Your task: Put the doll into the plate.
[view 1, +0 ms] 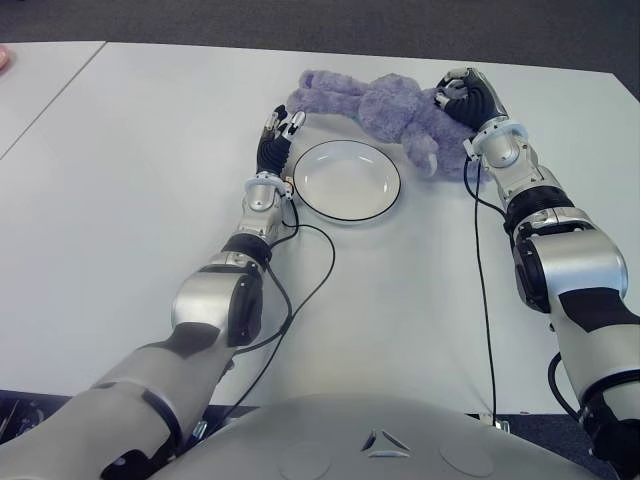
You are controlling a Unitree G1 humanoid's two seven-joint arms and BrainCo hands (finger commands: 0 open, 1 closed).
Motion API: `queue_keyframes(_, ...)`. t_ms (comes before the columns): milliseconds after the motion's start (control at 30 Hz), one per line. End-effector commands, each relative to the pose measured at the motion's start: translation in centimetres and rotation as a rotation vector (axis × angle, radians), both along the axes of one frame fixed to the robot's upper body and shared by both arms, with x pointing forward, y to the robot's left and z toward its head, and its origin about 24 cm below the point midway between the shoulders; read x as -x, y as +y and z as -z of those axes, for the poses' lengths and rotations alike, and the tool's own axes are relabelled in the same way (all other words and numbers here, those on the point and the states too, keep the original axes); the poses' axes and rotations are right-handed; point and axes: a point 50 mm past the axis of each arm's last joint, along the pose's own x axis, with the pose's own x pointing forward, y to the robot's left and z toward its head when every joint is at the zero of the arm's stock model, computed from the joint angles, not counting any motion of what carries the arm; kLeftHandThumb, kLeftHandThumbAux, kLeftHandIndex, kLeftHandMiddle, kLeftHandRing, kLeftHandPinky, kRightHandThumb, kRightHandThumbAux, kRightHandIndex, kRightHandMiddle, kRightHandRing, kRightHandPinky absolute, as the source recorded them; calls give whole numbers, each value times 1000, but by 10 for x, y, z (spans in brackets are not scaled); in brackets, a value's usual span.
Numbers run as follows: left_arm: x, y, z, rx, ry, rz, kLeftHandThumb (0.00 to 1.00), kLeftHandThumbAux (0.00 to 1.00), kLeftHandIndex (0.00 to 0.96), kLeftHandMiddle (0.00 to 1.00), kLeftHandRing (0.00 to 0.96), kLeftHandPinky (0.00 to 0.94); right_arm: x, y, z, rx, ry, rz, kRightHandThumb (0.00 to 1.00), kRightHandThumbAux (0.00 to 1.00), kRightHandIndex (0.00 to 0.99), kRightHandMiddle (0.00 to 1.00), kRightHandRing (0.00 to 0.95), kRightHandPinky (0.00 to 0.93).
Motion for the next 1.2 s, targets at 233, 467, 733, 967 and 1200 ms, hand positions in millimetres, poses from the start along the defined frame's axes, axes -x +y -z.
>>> queue_keyframes(233, 70, 7, 97, 30, 441, -33, 0, 411, 0, 66, 58, 59, -5, 1, -21, -8, -54, 11, 688, 721, 438, 864, 849, 838)
queue_keyframes(467, 67, 19, 95, 41, 437, -87, 0, 430, 0, 58, 54, 40, -8, 1, -34, -6, -89, 12, 688, 721, 438, 863, 849, 848)
queue_keyframes(733, 67, 36, 95, 95, 432, -178, 0, 438, 0, 52, 50, 38, -10, 5, -47, -6, -127, -3, 686, 721, 438, 874, 860, 857)
queue_keyframes(967, 68, 41, 97, 115, 449, -211, 0, 441, 0, 53, 53, 37, -11, 10, -53, 1, -148, -13, 688, 721, 438, 873, 858, 851)
queue_keyframes(1200, 70, 47, 98, 128, 459, -240, 0, 460, 0, 49, 50, 32, -12, 17, -64, 16, -188, -36, 691, 721, 439, 869, 852, 846)
